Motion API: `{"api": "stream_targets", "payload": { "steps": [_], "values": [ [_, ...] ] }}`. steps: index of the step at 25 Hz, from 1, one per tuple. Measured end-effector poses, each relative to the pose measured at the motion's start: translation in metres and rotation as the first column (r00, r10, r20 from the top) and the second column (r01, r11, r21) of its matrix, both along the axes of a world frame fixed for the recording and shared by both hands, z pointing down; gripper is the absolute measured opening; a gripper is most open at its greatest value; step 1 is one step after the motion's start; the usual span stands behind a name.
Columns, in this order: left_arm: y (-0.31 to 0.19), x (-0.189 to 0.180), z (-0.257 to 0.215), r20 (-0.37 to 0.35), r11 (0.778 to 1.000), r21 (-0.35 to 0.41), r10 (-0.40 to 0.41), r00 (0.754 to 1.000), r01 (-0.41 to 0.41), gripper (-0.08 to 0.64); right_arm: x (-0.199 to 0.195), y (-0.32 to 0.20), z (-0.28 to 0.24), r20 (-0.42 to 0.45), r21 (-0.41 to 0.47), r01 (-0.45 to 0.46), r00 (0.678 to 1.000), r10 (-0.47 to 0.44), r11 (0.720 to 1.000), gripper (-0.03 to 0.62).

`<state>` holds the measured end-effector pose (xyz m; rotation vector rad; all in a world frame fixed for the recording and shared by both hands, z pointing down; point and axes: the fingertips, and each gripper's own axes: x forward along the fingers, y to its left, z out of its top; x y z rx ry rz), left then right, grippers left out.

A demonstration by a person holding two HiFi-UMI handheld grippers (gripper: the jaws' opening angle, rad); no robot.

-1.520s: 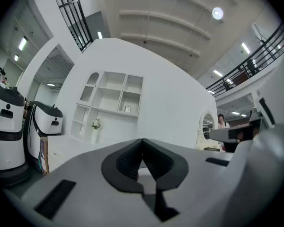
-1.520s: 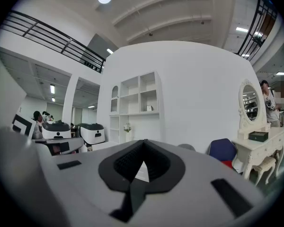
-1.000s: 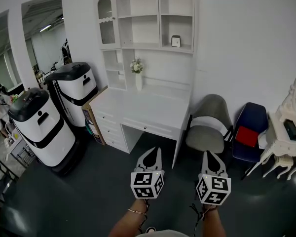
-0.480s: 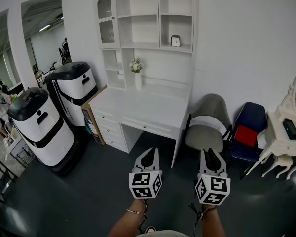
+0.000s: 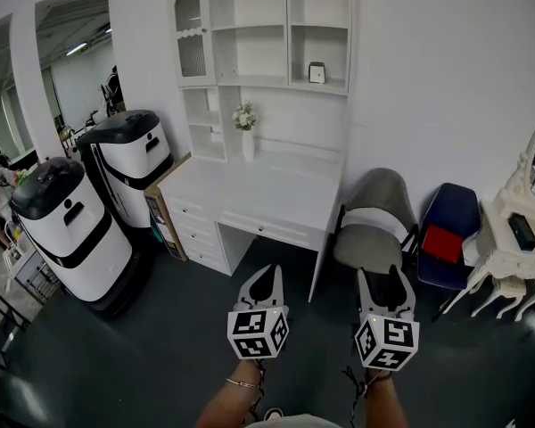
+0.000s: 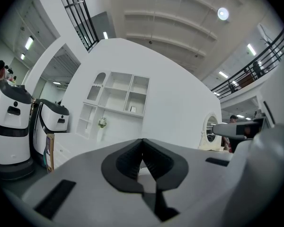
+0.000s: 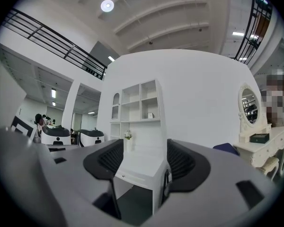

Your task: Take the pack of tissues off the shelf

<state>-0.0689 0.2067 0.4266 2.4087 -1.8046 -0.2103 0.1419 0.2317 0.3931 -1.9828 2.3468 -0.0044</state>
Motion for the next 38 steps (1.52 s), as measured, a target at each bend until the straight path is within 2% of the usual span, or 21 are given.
{"api": "stream_targets", "payload": {
  "steps": [8,14,21,28,38],
  "values": [
    [-0.004,-0.023,0.002,0.011,1.0,-0.003,-0.006,1.0,0.006,0.015,-0.008,-0.001,0.01,0.009,-0.023,-0.033,0.999,0.033,0.999,0.377],
    [-0.009,-0.042,0.014,0.003,1.0,-0.026,-0.012,1.0,0.012,0.015,-0.009,0.001,0.022,0.014,-0.045,-0.068,0.998,0.069,0.997,0.394],
    [-0.029,-0.043,0.027,0.001,0.998,-0.054,-0.014,1.0,0.015,0.015,-0.003,-0.017,0.038,0.026,-0.083,-0.086,0.996,0.089,0.993,0.391],
    [-0.077,-0.034,0.026,0.012,0.998,-0.051,-0.025,1.0,0.025,0.015,0.007,-0.069,0.039,0.044,-0.077,-0.072,0.996,0.076,0.994,0.388],
    [-0.179,-0.012,0.003,0.016,0.996,-0.003,-0.09,0.996,0.09,0.015,0.033,-0.186,0.019,0.046,-0.048,-0.014,0.999,0.016,0.999,0.38]
  ]
}}
